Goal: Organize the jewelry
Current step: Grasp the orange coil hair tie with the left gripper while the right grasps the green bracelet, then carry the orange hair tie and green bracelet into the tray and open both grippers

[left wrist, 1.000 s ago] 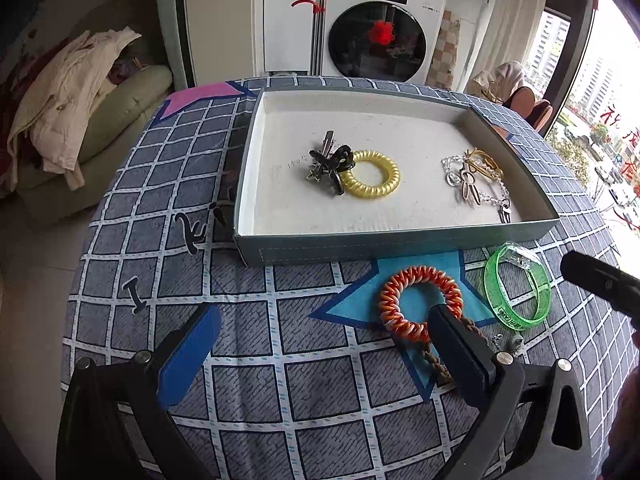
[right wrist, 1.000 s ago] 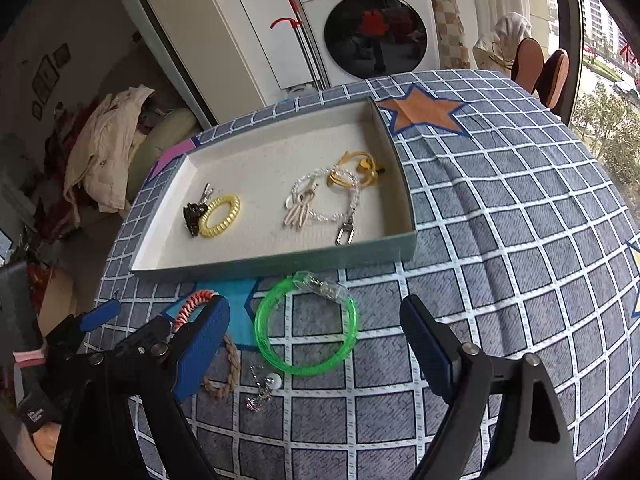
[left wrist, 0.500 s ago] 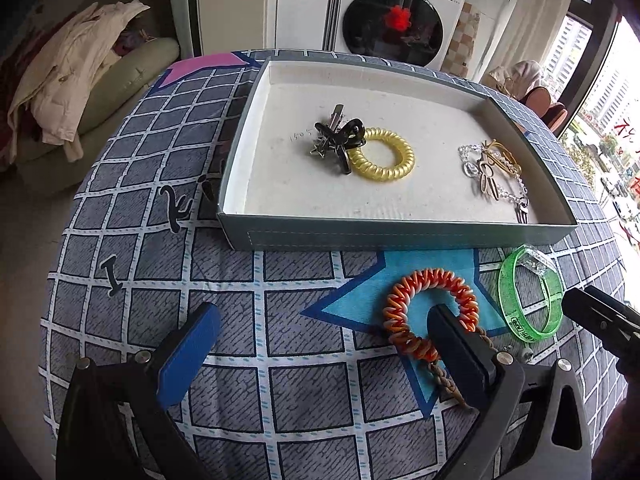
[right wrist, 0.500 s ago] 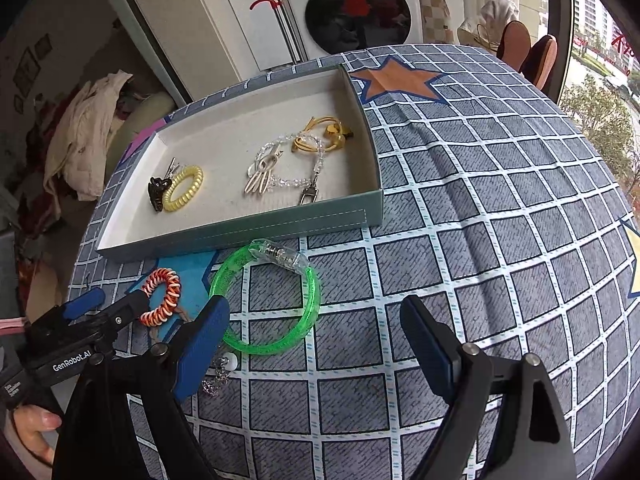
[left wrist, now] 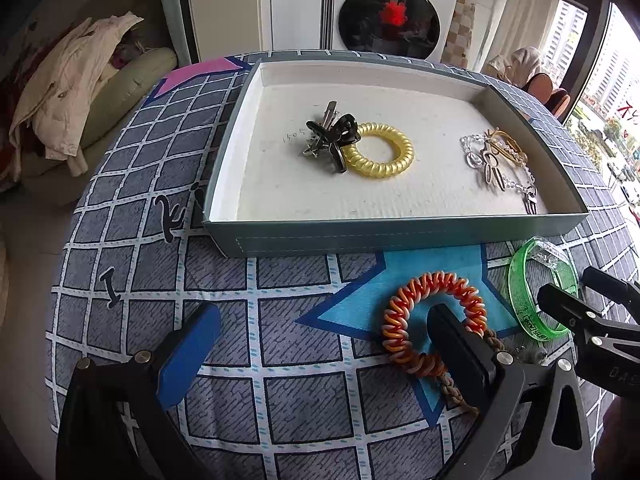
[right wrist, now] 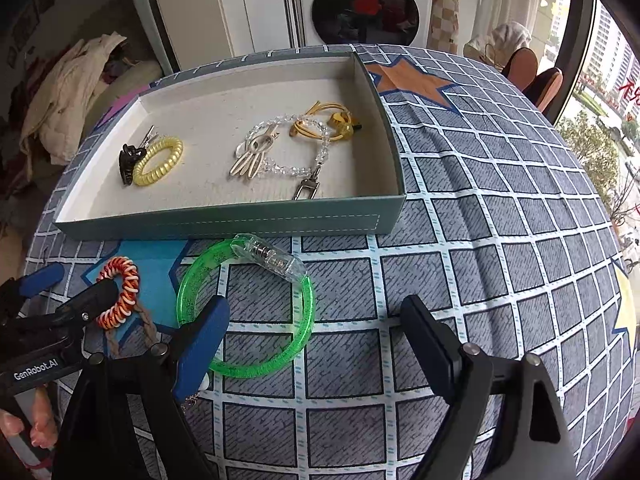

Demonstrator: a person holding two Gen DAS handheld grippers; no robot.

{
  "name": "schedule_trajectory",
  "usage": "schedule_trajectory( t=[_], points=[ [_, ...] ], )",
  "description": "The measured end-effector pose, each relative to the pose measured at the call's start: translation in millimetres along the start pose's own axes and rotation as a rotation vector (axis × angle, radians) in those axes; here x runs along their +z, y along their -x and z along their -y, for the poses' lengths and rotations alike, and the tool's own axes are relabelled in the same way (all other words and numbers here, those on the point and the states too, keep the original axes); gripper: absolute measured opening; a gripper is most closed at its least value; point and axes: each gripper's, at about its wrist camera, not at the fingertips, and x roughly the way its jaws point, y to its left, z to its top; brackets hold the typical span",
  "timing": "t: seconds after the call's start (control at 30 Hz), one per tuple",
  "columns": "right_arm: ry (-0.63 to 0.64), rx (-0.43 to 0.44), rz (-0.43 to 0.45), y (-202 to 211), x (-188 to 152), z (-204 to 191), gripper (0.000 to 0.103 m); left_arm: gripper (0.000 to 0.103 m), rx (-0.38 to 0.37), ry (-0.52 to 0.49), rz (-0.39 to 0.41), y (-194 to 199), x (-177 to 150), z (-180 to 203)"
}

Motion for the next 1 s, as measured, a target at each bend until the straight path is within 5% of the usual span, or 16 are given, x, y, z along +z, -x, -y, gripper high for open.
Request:
schedule_trajectory(
  t=[0.23, 0.37, 0.6, 0.73, 0.87, 1.0],
  points=[
    [0.027, -0.017, 0.004, 0.5, -1.5, -4.1, 0.086, 0.103, 0.003, -0.029, 0.002, 1.6, -1.6, 3.2],
    [0.032, -0.014, 0.012, 4.5, -2.3, -4.7, 0.071, 0.103, -0.005, -0.06, 0.006, 3.8, -2.2, 8.9],
    [0.037, -0.005, 0.016, 7.5, -1.5, -7.8, 0.039, 0.081, -0.033, -0.112, 0.022, 9.6, -3.2, 18.5],
    [0.037, -0.001, 0.016, 8.3, -1.7, -8.5, 0.033, 0.067, -0.049, -0.127, 0.026, 12.3, -3.5, 19.4],
    [0.037, 0.001, 0.016, 8.6, -1.6, -9.0, 0.024, 0.037, -0.066, -0.137, 0.032, 14.7, -4.1, 18.0],
    [0.033, -0.002, 0.027, 10.0, -2.8, -8.8, 0.008, 0.033, -0.094, -0.132, 0.035, 16.2, -4.7, 14.7]
  ],
)
